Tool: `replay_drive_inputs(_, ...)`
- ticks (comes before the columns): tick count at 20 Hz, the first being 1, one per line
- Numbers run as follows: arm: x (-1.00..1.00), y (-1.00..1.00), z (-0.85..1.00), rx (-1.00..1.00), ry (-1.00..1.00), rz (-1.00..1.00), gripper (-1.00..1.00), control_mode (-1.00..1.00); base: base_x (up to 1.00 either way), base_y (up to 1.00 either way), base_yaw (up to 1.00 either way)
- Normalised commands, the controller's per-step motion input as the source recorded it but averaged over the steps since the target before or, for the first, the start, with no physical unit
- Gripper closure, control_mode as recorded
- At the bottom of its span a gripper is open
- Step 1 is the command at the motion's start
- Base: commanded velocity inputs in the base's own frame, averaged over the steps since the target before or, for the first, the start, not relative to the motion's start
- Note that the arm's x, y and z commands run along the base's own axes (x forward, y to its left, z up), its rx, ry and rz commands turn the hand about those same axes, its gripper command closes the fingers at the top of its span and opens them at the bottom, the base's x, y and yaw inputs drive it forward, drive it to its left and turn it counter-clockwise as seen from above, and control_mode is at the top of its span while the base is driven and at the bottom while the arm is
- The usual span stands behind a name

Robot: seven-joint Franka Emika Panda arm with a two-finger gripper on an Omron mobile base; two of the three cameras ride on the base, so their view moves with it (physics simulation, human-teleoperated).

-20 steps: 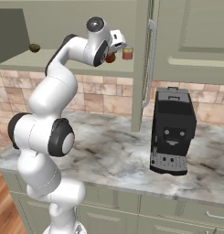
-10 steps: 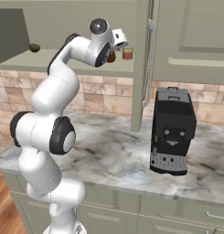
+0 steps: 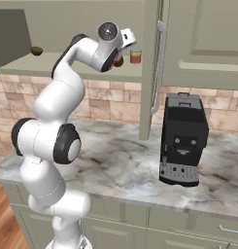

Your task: Pick the cans from the counter and place them in their designated side in the cabinet.

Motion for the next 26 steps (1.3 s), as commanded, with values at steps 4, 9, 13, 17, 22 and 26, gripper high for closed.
replay_drive_inputs(4, 0.45, 0.0, 0.0, 0.0, -0.05, 0.04, -1.0, -1.0, 0.0, 0.0, 0.0)
replay_drive_inputs(9, 0.49, -0.02, 0.0, 0.0, -0.03, 0.05, -1.0, -1.0, 0.0, 0.0, 0.0)
replay_drive_inputs(13, 0.26, -0.09, 0.05, 0.0, -0.05, 0.06, -1.0, -1.0, 0.0, 0.0, 0.0)
replay_drive_inputs(17, 0.0, -0.05, 0.2, 0.0, -0.1, 0.06, -1.0, -1.0, 0.0, 0.0, 0.0)
replay_drive_inputs(22, -0.02, 0.01, 0.27, 0.0, -0.11, 0.06, -1.0, -1.0, 0.0, 0.0, 0.0)
replay_drive_inputs(26, -0.33, 0.29, 0.01, -0.05, -0.11, 0.06, -1.0, -1.0, 0.0, 0.0, 0.0)
